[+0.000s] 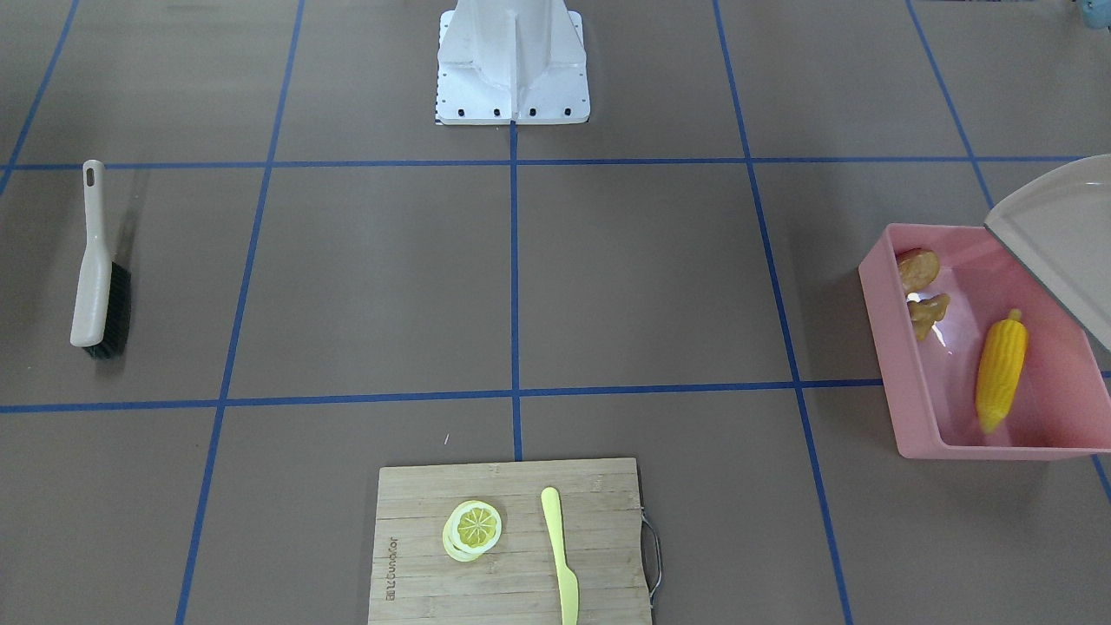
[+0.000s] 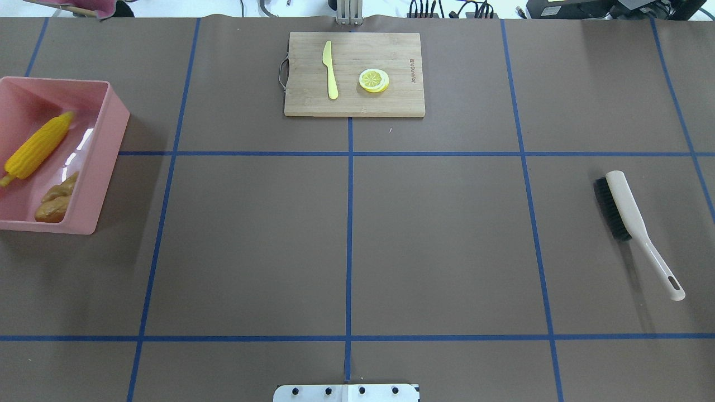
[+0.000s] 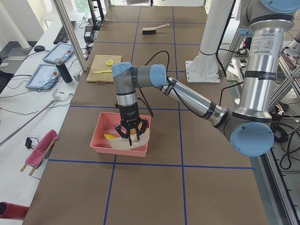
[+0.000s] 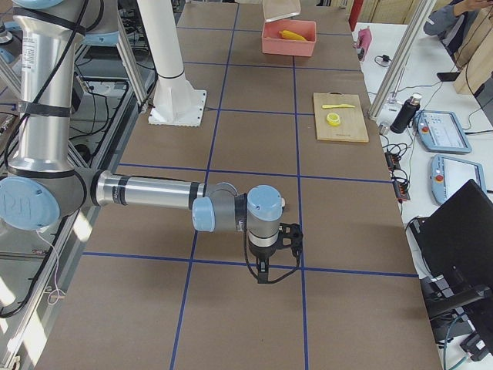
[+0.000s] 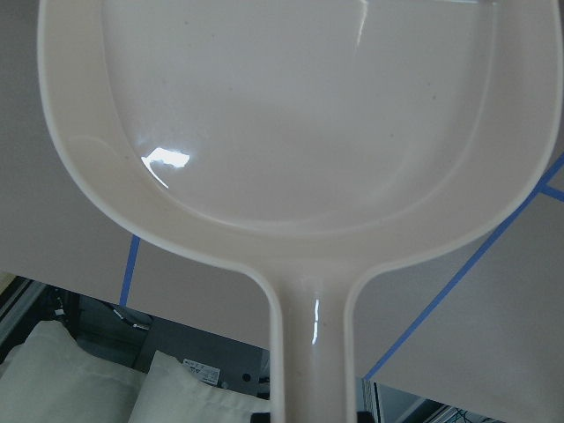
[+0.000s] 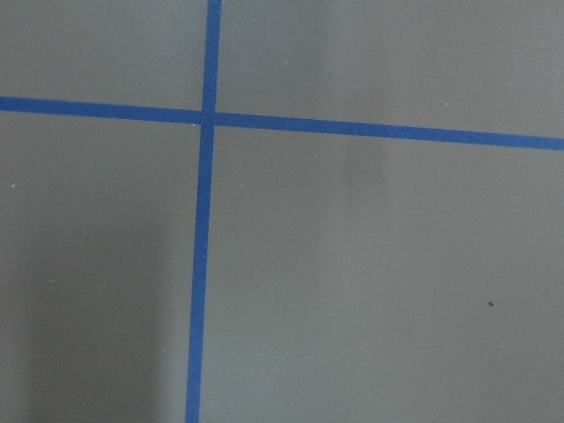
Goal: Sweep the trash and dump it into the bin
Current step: 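Shake the dustpan empty over the bin and lift it away with the left gripper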
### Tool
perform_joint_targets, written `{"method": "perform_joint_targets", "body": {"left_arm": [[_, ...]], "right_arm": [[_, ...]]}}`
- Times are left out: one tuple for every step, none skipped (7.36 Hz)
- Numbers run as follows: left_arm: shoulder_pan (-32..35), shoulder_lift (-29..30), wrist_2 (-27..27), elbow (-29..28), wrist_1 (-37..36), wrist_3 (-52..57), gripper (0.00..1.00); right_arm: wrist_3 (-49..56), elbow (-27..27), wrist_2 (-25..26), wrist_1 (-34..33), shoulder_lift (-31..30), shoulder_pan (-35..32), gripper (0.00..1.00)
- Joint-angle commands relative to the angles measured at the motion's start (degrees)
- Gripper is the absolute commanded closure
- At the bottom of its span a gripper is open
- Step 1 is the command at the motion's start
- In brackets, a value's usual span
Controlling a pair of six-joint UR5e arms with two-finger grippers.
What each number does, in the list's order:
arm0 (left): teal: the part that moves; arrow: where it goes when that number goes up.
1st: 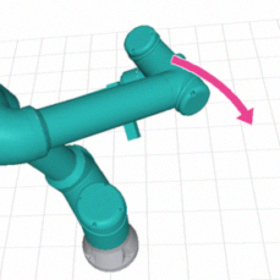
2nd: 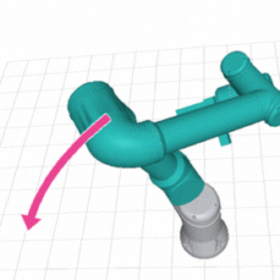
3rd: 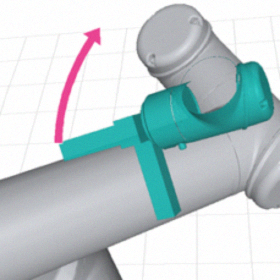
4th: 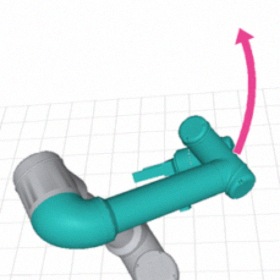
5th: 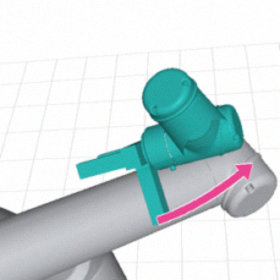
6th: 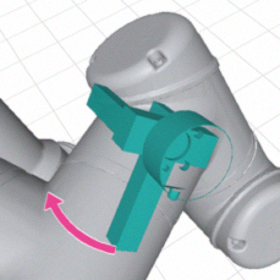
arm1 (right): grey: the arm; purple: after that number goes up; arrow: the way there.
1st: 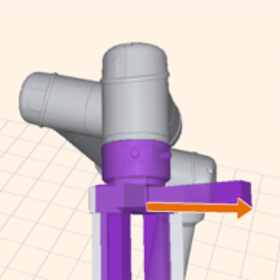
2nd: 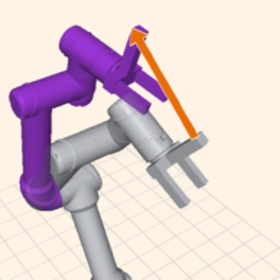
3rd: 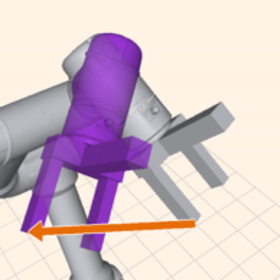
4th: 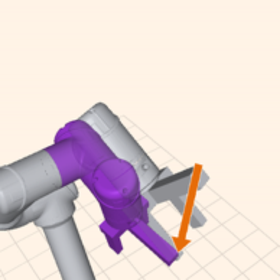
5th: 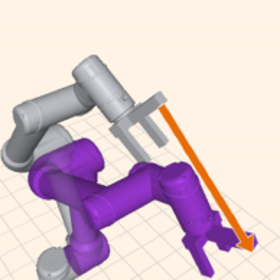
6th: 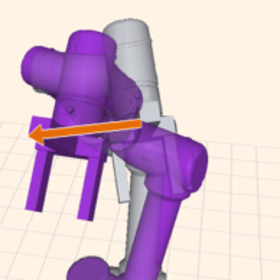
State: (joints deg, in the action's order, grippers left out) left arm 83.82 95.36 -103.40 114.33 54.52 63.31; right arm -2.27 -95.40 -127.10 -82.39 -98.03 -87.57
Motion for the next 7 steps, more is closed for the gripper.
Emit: {"method": "perform_joint_targets", "body": {"left_arm": [[6.5,-0.7,-5.7,0.8,0.2,0.6,1.00],[8.7,-1.2,-11.0,0.8,2.7,-1.2,1.00],[9.7,-1.4,-15.4,0.8,5.0,-4.9,1.00],[9.4,-0.9,-21.4,0.5,6.9,-5.6,1.00],[7.9,-0.7,-28.1,0.4,7.6,-6.2,1.00],[4.9,-0.5,-30.9,0.5,7.8,-6.0,1.00],[1.4,1.4,-31.9,0.5,10.3,-5.7,1.00]], "right_arm": [[-0.1,-0.9,-0.5,0.4,0.2,0.1,0.00],[0.2,-1.3,-0.2,0.3,0.4,0.1,0.00],[0.2,-2.5,-0.8,-0.2,-0.2,0.0,0.00],[0.4,-3.0,-0.3,-0.3,-0.9,0.2,0.00],[0.4,-3.0,-0.9,0.4,-2.2,0.2,0.00],[0.4,-3.0,-0.9,0.6,-2.4,0.2,0.00],[0.2,-3.0,-0.7,0.6,-2.3,0.3,0.00]]}}
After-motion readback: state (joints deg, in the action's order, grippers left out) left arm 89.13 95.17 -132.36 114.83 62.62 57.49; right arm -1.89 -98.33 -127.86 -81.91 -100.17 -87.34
